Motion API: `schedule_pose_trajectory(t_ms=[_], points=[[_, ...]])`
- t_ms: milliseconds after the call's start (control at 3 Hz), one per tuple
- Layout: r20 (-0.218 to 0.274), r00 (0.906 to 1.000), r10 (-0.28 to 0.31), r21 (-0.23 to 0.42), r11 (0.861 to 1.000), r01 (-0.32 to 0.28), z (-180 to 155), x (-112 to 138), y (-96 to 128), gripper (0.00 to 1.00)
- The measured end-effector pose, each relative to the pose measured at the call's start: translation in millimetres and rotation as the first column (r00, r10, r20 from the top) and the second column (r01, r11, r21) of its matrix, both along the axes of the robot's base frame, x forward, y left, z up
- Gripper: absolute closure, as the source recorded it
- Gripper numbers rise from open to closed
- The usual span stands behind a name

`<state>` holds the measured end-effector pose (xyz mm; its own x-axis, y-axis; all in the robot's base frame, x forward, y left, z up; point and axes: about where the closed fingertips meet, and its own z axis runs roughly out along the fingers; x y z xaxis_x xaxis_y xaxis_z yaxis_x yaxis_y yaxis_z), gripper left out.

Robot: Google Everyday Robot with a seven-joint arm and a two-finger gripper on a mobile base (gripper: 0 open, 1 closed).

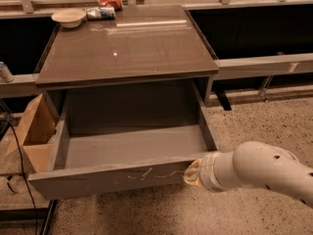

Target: Close top drawer

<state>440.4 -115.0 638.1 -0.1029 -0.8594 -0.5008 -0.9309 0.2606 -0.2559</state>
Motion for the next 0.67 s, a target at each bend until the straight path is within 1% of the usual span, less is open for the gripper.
schedule_pose_trajectory(t_ms=[333,667], points=[[0.002,1.0,0.001,0.0,1.0,-0.001,-0.2,0.7,0.8,0.82],[0.002,1.0,0.001,0.0,1.0,-0.001,-0.2,0.7,0.8,0.61]])
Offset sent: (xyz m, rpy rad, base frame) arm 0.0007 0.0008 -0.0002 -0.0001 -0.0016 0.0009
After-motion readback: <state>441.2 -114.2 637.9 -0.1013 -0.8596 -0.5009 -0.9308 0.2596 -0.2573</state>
